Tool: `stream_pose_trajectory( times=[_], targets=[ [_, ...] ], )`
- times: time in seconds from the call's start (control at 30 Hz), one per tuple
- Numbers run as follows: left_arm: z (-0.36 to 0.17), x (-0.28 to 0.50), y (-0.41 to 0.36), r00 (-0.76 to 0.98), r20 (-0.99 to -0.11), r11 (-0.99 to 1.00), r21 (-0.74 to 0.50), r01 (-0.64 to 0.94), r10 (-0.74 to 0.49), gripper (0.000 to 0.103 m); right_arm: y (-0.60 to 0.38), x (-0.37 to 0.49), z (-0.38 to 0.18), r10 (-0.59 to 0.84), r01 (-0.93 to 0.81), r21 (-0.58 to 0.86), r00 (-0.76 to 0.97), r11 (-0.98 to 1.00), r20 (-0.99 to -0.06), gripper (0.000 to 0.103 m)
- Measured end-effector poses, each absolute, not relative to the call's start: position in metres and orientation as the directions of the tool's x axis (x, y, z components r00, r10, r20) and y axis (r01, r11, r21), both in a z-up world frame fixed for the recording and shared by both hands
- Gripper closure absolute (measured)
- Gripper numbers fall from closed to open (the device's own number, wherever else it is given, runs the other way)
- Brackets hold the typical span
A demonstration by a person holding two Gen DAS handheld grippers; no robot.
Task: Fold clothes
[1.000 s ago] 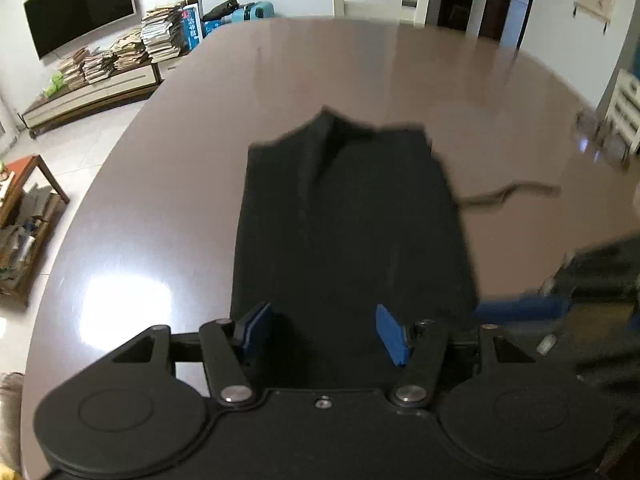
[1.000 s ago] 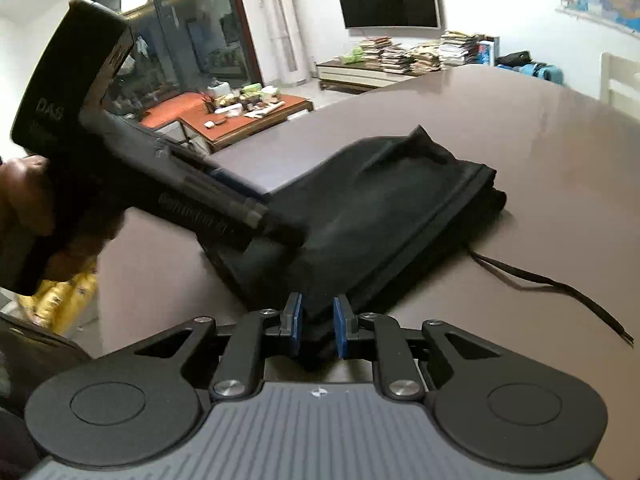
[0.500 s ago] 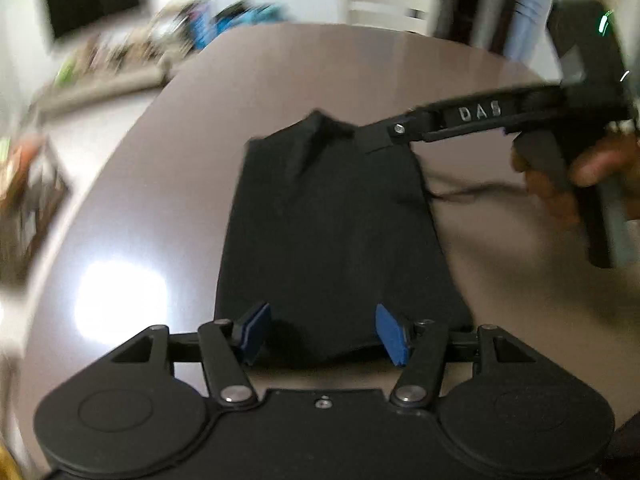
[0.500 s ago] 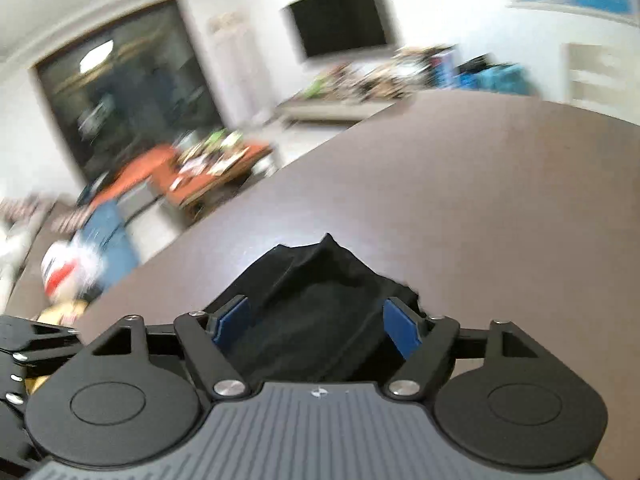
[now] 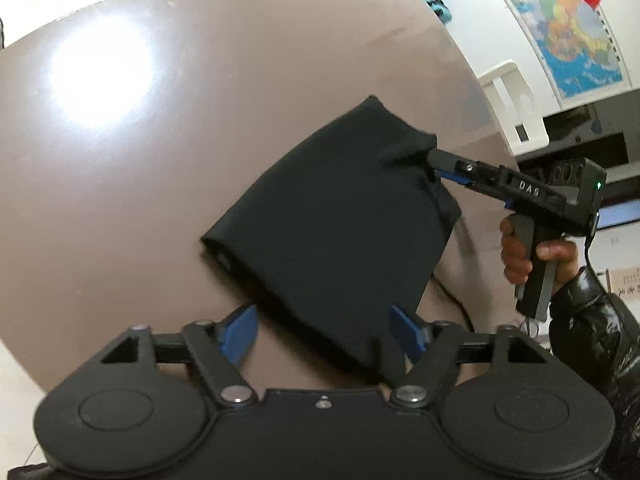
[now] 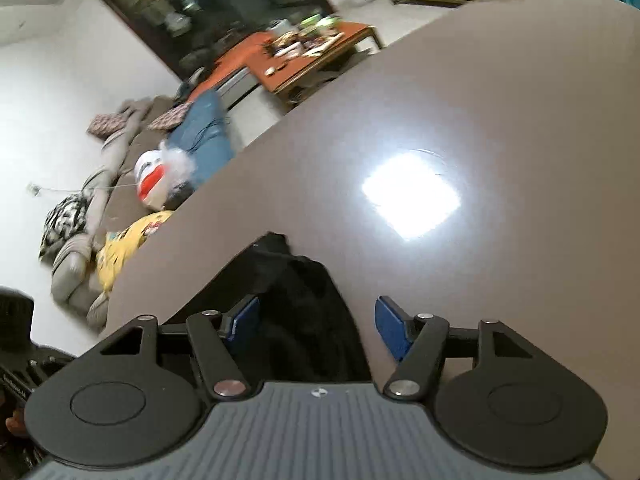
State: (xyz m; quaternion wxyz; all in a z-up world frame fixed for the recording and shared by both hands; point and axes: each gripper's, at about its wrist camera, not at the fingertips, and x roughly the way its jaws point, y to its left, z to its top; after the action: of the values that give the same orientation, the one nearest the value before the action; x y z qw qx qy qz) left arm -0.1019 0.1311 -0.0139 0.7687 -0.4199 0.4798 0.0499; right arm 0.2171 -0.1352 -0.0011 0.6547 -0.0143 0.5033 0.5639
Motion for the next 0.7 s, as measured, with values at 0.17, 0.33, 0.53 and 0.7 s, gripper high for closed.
stream_pose_trajectory(
  times=[0.17,0.33,0.53,0.7],
  targets=[
    [-0.018,-0.084,0.120,0.509,-0.811,0.662,-0.553,-0.507,-0.288,0.091,-0.120,0.194,0.005,0.691,-0.839,0.452,-0.134,0.303,-0.710,0.093],
    [-0.013,-0.067,0.111,0.522,-0.816,0.689,-0.528,-0.497,-0.249,0.091,-0.121,0.206,0.015,0.708,-0.843,0.441,-0.107,0.307,-0.698,0.094],
    [-0.014,-0.051,0.111,0.535,-0.821,0.686,-0.507,-0.521,-0.201,0.091,-0.121,0.224,0.013,0.707,-0.843,0.401,-0.035,0.359,-0.707,0.094],
    [-0.008,-0.071,0.109,0.522,-0.832,0.696,-0.487,-0.528,-0.185,0.066,-0.125,0.220,0.002,0.717,-0.839,0.373,0.030,0.397,-0.697,0.072]
  ],
)
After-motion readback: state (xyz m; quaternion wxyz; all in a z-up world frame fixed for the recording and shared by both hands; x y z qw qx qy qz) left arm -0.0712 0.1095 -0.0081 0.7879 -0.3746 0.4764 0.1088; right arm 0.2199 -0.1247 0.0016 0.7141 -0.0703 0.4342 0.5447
